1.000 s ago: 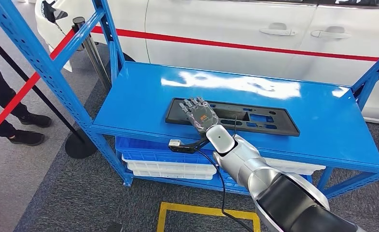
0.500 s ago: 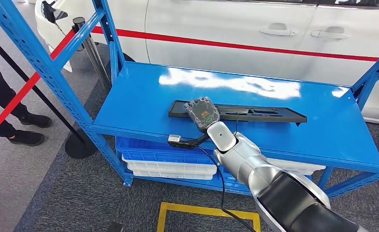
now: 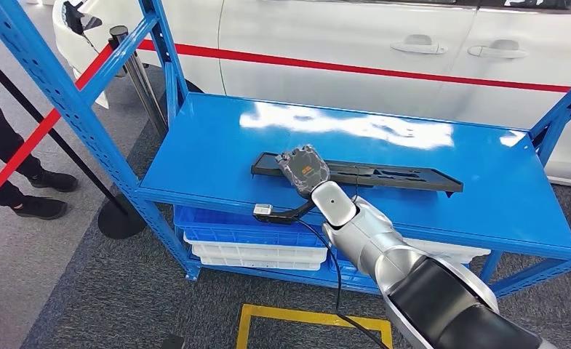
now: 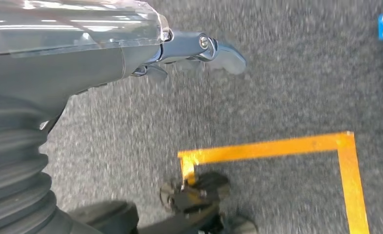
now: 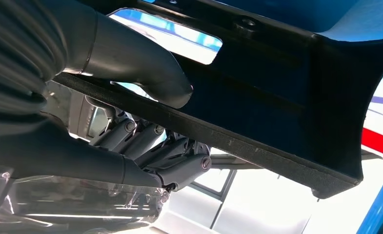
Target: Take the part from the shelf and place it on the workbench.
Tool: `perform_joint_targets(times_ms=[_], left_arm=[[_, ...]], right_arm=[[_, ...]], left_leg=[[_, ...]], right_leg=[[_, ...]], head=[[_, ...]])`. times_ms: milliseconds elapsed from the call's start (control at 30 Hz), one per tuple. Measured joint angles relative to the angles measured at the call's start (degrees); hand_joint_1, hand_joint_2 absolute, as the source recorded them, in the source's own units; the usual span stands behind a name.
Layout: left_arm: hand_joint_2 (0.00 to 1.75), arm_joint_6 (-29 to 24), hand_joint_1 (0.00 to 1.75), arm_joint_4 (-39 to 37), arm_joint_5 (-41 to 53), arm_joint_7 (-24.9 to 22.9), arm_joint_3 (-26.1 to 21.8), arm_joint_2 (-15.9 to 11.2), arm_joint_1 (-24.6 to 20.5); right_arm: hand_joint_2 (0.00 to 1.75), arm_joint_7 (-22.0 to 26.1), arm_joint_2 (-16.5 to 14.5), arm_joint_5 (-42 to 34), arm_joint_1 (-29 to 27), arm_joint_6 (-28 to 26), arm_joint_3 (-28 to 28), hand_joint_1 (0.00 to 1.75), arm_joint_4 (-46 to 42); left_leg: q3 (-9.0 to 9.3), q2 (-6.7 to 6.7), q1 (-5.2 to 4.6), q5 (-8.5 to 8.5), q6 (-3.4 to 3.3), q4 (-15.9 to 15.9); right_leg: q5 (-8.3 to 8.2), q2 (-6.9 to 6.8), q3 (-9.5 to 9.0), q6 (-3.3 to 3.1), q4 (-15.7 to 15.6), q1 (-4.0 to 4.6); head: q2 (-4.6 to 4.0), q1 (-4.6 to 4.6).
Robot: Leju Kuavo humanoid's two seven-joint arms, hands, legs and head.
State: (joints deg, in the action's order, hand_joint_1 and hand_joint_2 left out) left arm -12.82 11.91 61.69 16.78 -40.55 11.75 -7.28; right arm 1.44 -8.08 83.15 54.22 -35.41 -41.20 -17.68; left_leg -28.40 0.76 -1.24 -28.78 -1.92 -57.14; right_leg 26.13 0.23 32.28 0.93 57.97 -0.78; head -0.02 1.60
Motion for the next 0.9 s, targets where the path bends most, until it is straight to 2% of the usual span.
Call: perform_joint_targets(times_ms=[67,167,233,367,467,633,800,900], left_arm=[[1.75,-3.4,0.0,0.0,0.3,2.0,0.1,0.1,0.0],[1.75,-12.5,0.0,0.0,0.0,7.7,0.2,0.6,0.1],[1.75,-15.3,0.0,0.0,-0.3,10.0,0.2,0.9,0.0],[1.75,-13.9,0.0,0.0,-1.2,10.7,0.1,1.0,0.0],[1.75,-11.7,0.0,0.0,-0.8,8.7,0.1,1.0,0.0],[1.75,-10.9,0.0,0.0,-0.3,6.0,0.5,0.9,0.1],[1.75,-5.2,0.0,0.0,-2.0,5.9,0.3,0.7,0.1],[1.75,-3.7,0.0,0.0,-2.3,5.5,0.2,0.7,0.1]], right_arm=[[1.75,0.1,0.1,0.2,-0.1,-0.1,0.3,1.75,0.0],[1.75,0.2,0.4,0.4,-0.2,-0.4,0.8,1.75,0.0],[1.75,0.6,0.6,0.4,-0.4,-0.7,1.1,1.75,0.0],[1.75,1.0,0.8,0.5,-0.4,-0.8,1.5,1.75,0.0],[1.75,1.0,0.8,1.0,-0.4,-0.9,1.8,1.75,0.0],[1.75,0.8,0.8,1.6,-0.5,-0.9,2.1,1.75,0.0],[1.75,1.1,0.8,2.0,-0.5,-0.9,2.4,1.75,0.0],[1.75,1.1,0.8,2.2,-0.5,-1.0,2.5,1.75,0.0]], left_leg=[[0.0,0.0,0.0,0.0,0.0,0.0],[0.01,0.01,-0.02,0.0,0.0,0.0],[0.01,0.01,-0.04,0.0,0.0,0.0],[0.01,-0.01,-0.04,0.0,-0.01,0.0],[0.01,-0.01,-0.04,0.0,-0.01,0.0],[0.02,-0.01,-0.04,0.01,-0.01,0.0],[0.01,-0.01,-0.04,0.02,-0.02,0.0],[0.02,-0.01,-0.04,0.02,-0.03,0.0]], right_leg=[[0.0,0.0,0.0,0.0,0.0,0.0],[0.0,-0.02,-0.01,0.0,0.0,-0.01],[0.0,-0.02,-0.01,0.0,0.0,-0.03],[-0.01,0.0,-0.02,0.02,0.0,-0.03],[-0.02,0.0,-0.02,0.03,0.0,-0.04],[-0.02,0.0,-0.02,0.03,0.0,-0.03],[-0.02,0.0,-0.02,0.03,0.0,-0.03],[-0.02,0.0,-0.02,0.04,0.0,-0.04]], head=[[0.0,0.0],[0.0,0.0],[0.0,0.0],[0.0,0.0],[0.0,0.0],[0.0,0.0],[0.0,0.0],[0.0,0.0]])
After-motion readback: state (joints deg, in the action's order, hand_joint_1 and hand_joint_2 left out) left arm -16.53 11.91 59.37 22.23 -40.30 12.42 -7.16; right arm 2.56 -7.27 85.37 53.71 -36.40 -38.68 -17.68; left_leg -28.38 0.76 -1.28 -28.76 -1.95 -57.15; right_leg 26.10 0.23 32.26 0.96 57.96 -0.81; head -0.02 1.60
